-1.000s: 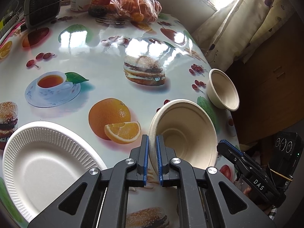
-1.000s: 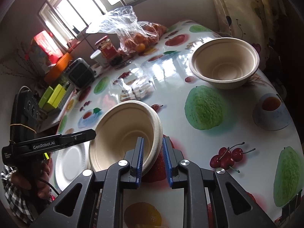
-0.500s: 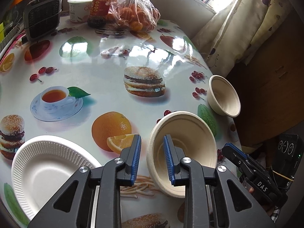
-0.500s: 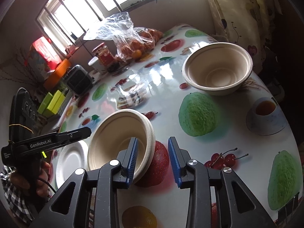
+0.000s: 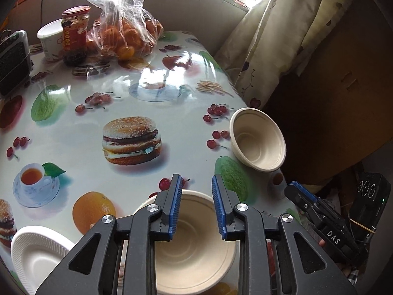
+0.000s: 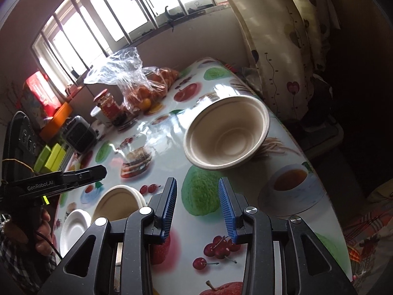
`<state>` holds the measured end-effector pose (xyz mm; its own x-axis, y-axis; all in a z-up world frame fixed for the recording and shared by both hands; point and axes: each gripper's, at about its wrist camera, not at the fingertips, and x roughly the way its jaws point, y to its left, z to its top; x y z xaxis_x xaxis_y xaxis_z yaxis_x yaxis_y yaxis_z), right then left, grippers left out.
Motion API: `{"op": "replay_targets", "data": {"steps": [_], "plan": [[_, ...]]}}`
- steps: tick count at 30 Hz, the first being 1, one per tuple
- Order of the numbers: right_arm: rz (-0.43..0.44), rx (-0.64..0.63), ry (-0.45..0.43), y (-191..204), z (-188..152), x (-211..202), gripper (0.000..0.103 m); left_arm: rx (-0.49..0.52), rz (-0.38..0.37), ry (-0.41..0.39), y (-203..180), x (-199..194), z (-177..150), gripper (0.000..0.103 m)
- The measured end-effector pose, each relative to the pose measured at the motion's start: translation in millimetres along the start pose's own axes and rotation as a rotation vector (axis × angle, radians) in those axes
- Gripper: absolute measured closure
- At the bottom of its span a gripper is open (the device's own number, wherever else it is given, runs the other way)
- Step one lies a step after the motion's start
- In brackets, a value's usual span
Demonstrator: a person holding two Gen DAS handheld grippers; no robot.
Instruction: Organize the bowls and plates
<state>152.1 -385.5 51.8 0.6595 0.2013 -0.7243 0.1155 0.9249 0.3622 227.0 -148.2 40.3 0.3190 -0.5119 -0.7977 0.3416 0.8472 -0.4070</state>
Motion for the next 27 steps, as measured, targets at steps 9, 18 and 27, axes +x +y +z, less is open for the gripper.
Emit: {"op": "replay_targets", "data": {"steps": [9,18,27], "plan": [[-0.073,0.004,-0.021,-29.8,25.1,3.1,0.069,0.040,-0.012,0.024,-29.3,30.5,22.9,0.077],[-0.116,0.002,-0.031,-55.4,54.0,17.2,0.069,0.046,-0.011,0.058,-48.4,64.5,46.9,0.077],[-0.104,0.024,-0.004,-69.4,67.7,39.2,0.069,0.031,-0.006,0.085,-56.9,87.8,57.7,0.077]]}}
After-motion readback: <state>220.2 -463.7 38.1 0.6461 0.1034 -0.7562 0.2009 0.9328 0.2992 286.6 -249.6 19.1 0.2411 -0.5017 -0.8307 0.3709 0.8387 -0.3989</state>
